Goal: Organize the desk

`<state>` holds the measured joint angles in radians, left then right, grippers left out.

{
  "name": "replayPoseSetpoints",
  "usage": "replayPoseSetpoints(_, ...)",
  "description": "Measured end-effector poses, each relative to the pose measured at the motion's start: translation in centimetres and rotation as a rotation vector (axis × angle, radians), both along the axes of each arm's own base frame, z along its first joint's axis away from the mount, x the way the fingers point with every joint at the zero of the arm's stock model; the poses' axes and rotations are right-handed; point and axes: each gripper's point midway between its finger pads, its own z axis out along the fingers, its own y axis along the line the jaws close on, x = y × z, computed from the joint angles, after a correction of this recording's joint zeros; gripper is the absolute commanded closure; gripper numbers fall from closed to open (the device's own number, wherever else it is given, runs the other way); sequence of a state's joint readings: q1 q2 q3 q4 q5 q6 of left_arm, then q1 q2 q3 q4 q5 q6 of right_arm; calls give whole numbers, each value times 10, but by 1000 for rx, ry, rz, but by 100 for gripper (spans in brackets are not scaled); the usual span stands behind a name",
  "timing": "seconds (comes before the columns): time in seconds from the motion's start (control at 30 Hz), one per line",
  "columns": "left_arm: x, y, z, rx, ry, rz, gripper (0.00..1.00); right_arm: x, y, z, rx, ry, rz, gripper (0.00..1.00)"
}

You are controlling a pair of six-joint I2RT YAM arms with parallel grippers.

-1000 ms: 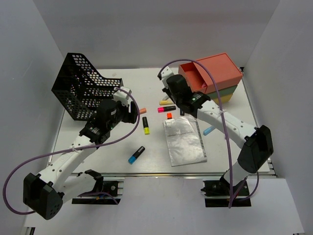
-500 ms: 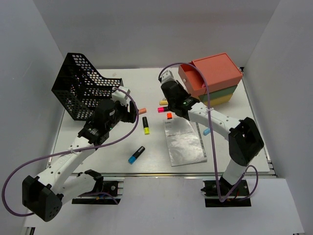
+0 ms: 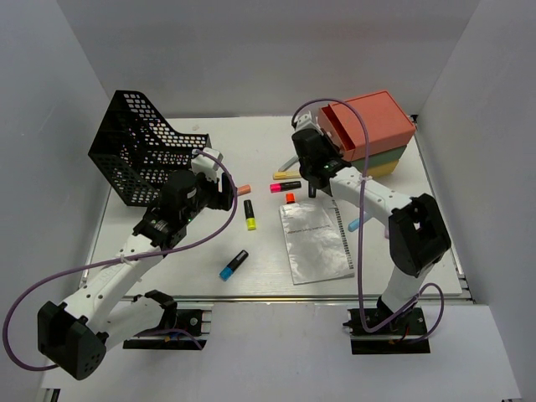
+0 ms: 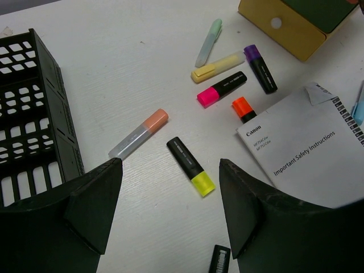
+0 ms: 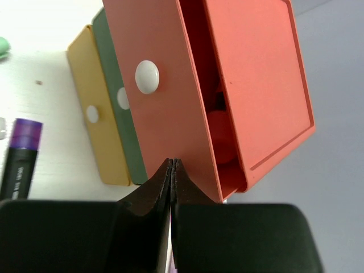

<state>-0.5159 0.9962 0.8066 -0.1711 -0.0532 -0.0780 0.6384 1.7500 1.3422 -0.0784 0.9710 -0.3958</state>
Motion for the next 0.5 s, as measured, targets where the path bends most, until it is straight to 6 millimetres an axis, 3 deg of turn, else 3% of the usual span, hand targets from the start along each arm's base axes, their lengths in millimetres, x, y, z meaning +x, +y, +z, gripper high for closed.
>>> replayPoseSetpoints(0.5,-1,0,-2,-1,-1,0,21,17,-33,3,-70,-40,-105,100)
